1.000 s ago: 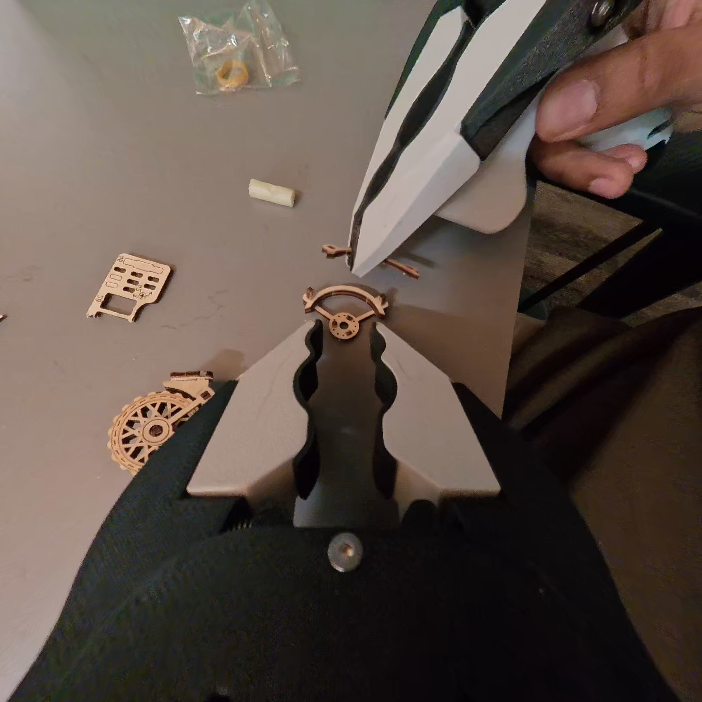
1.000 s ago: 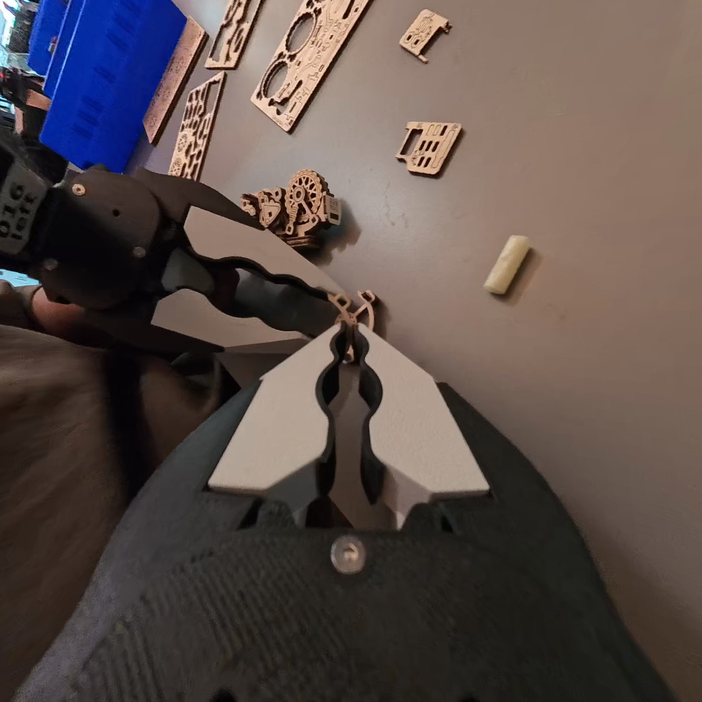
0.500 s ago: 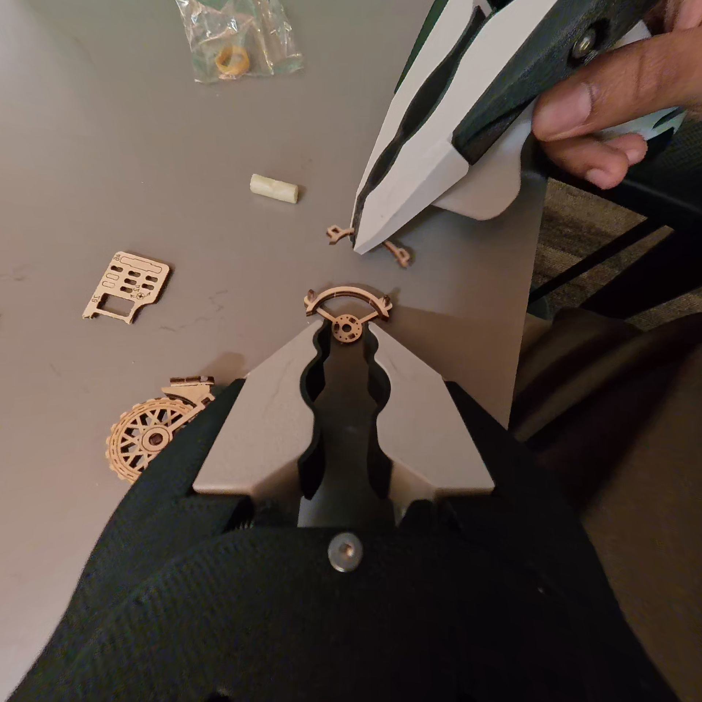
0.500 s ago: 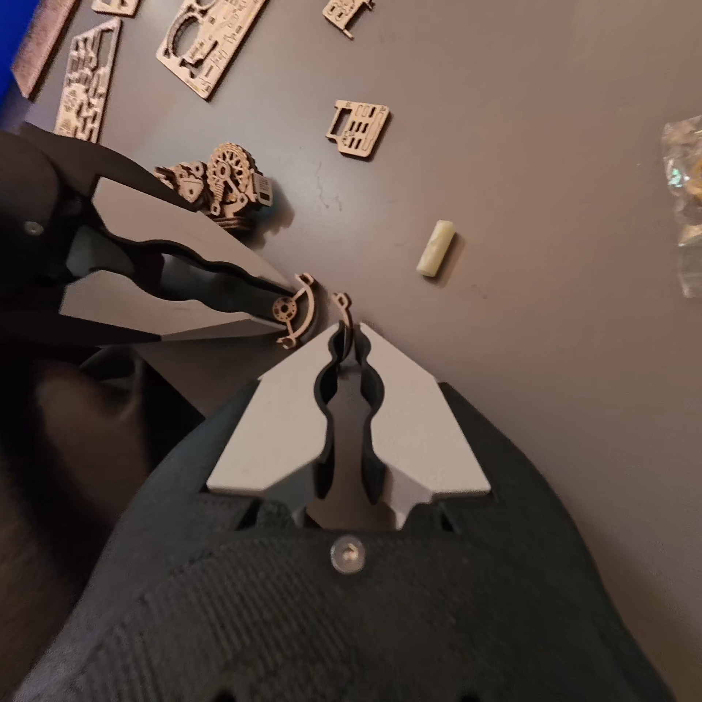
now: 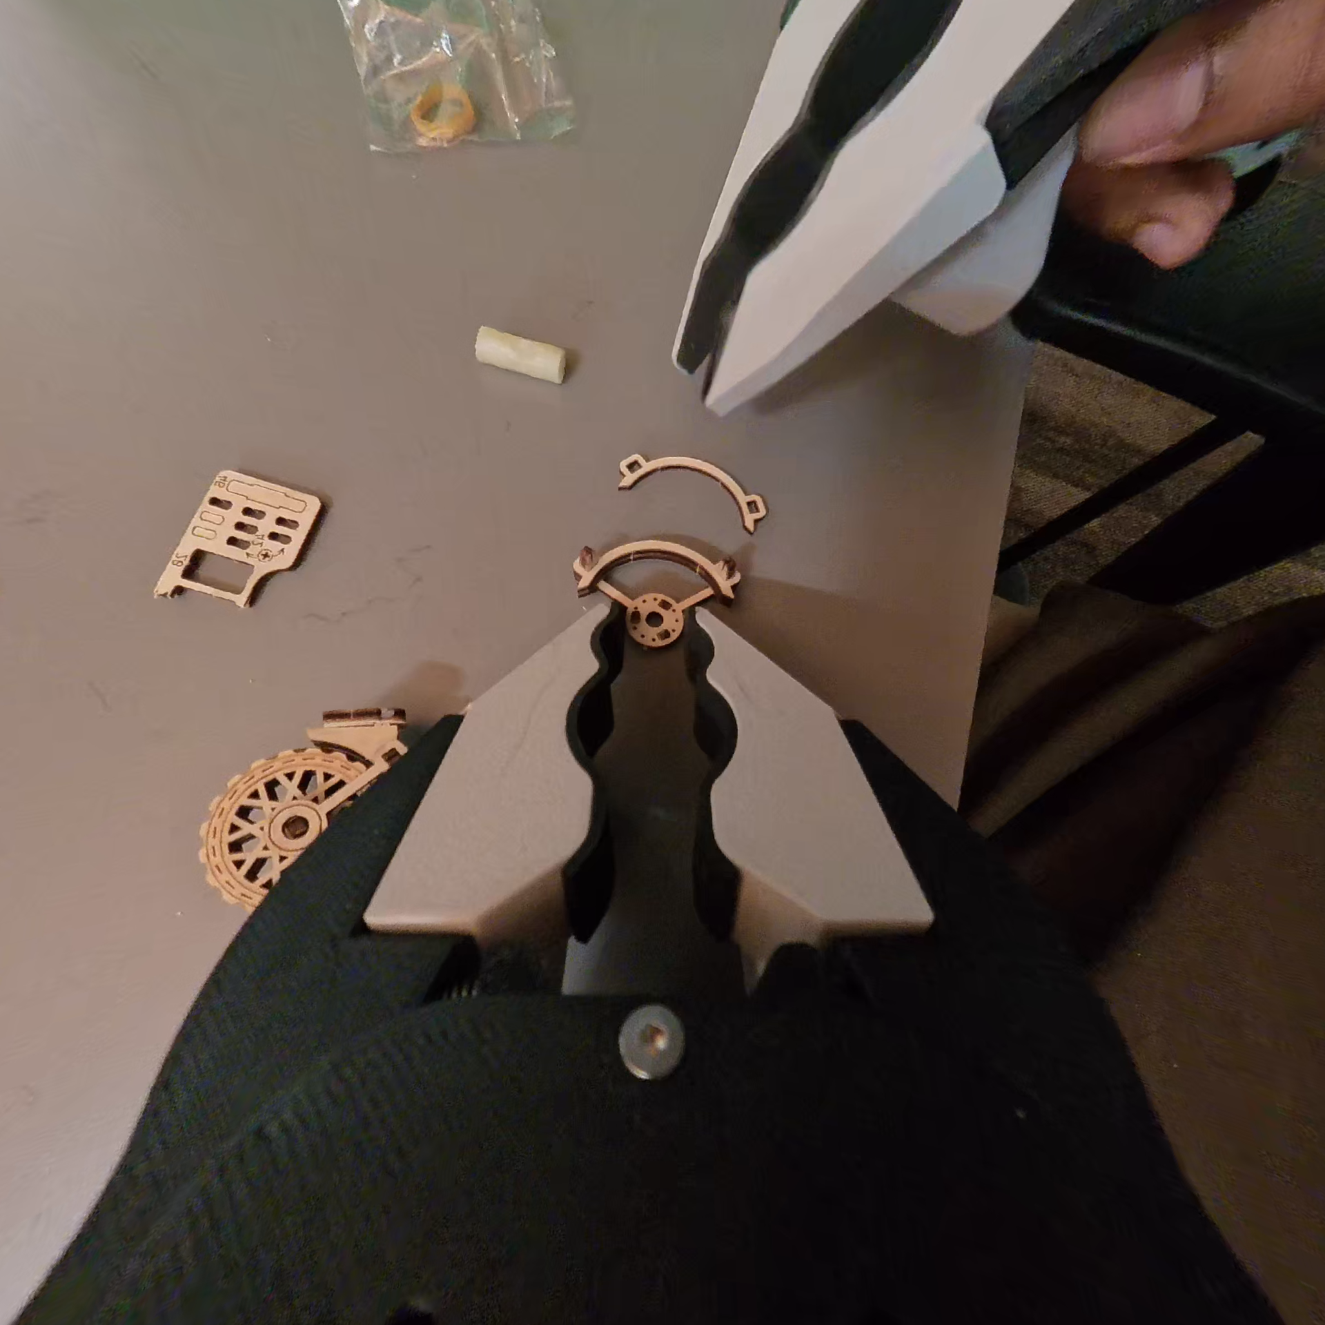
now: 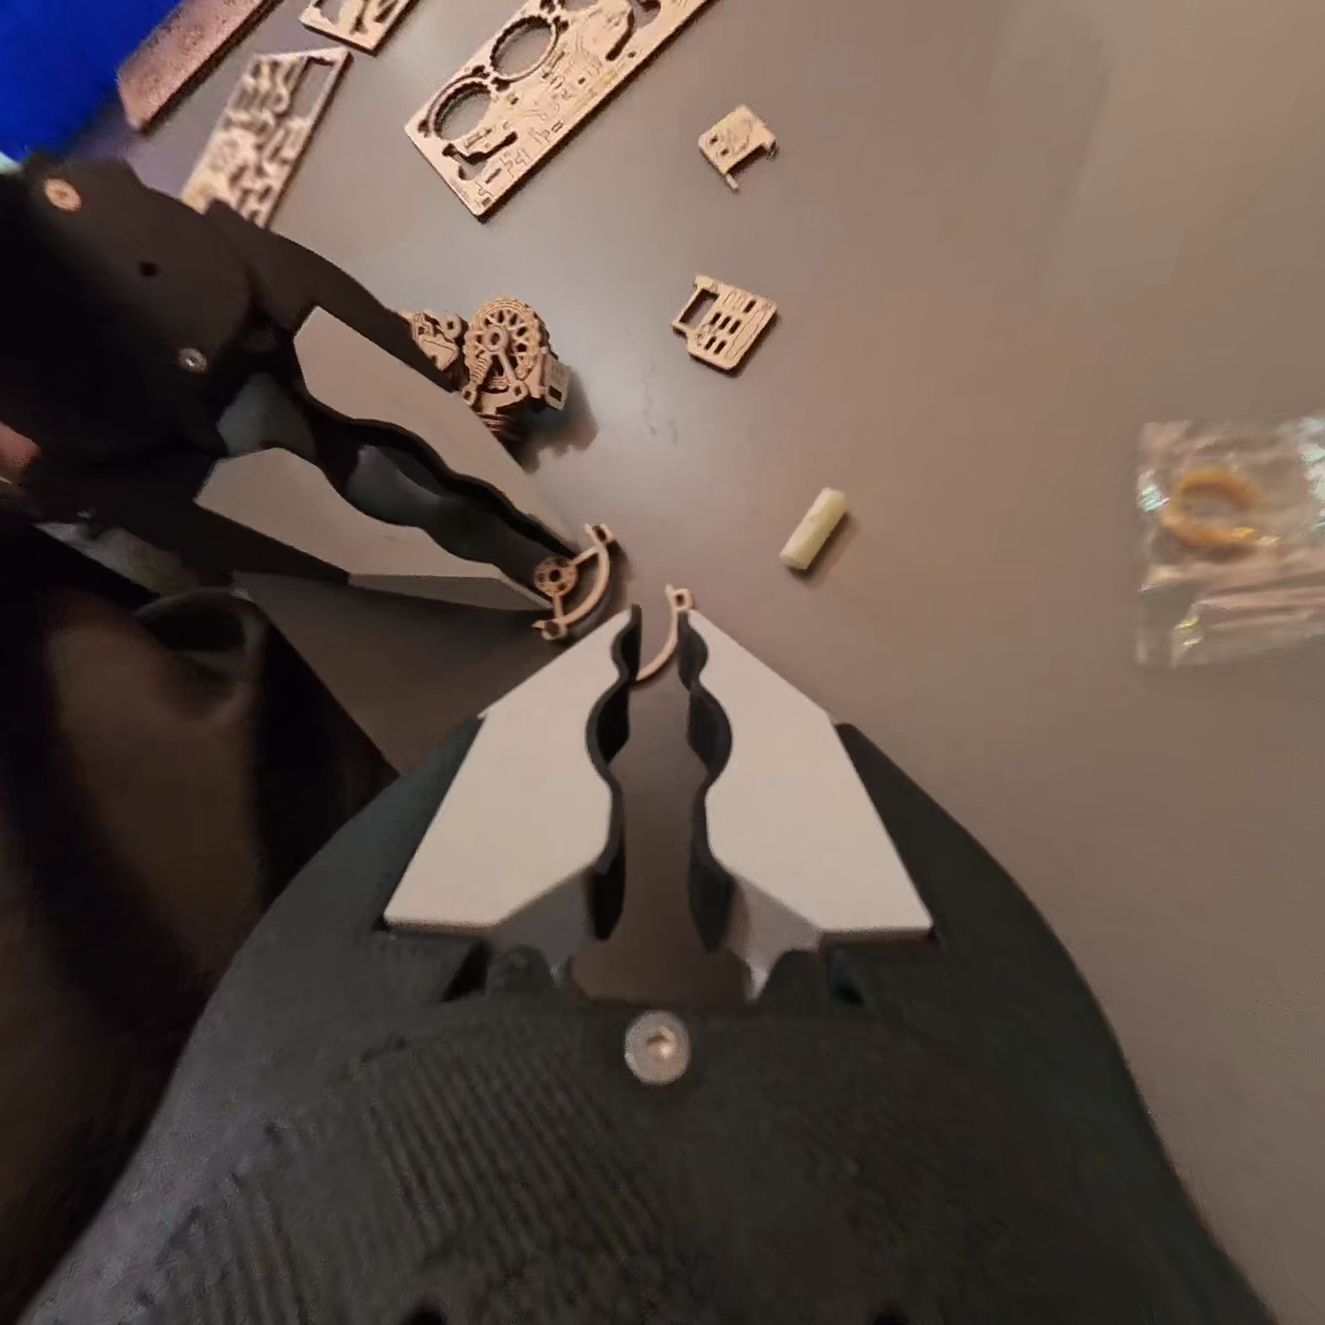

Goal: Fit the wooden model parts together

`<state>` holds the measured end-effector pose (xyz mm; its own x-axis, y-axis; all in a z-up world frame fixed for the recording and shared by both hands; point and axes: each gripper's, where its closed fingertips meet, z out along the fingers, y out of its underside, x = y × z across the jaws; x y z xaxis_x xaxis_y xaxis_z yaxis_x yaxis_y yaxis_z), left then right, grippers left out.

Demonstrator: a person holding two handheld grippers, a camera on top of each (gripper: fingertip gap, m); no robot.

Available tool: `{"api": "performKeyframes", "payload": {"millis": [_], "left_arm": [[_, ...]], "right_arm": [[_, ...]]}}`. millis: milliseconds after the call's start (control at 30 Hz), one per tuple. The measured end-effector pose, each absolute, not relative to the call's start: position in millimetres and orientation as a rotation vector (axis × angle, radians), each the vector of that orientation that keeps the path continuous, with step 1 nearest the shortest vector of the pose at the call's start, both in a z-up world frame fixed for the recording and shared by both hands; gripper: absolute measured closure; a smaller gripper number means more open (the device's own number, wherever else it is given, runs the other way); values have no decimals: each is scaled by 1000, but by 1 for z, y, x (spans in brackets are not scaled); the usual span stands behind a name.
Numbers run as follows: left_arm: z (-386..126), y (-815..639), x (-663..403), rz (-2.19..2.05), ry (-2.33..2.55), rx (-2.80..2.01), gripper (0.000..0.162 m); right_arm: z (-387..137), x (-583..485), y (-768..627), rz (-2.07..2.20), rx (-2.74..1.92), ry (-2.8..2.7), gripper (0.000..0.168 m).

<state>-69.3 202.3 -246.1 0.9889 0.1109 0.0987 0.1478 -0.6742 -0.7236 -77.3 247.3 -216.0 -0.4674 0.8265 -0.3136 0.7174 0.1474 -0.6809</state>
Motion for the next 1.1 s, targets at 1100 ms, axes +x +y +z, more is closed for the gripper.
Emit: {"api": "performKeyframes", "payload": {"millis": [1100], "left_arm": [[-245, 202, -71, -150, -231, -2296, 149]], "right_arm": [[-246, -74, 236, 820, -1528, -2345, 160]]}}
